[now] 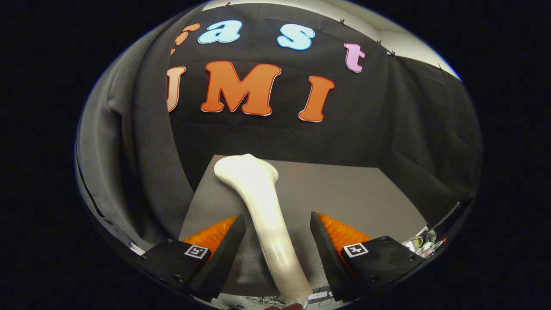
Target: Iron the clothes twice with a garment steamer, once on the left side and once on the right side.
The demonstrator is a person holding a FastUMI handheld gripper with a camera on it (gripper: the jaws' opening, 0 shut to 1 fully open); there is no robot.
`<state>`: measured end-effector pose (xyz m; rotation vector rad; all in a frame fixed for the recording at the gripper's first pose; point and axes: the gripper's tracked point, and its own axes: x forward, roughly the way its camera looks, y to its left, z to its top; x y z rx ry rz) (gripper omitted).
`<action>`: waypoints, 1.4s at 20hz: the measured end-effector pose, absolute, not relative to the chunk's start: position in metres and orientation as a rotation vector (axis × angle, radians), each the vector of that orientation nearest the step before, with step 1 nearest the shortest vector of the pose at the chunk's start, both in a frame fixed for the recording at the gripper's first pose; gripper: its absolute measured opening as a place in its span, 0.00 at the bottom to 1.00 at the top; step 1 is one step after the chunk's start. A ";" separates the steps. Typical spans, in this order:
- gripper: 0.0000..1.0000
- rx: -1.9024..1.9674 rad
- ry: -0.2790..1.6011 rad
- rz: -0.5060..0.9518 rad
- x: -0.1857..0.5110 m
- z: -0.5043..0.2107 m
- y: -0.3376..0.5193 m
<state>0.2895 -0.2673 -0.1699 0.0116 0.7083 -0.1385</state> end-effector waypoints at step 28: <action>0.44 -0.106 0.362 -0.371 0.151 -0.112 -0.223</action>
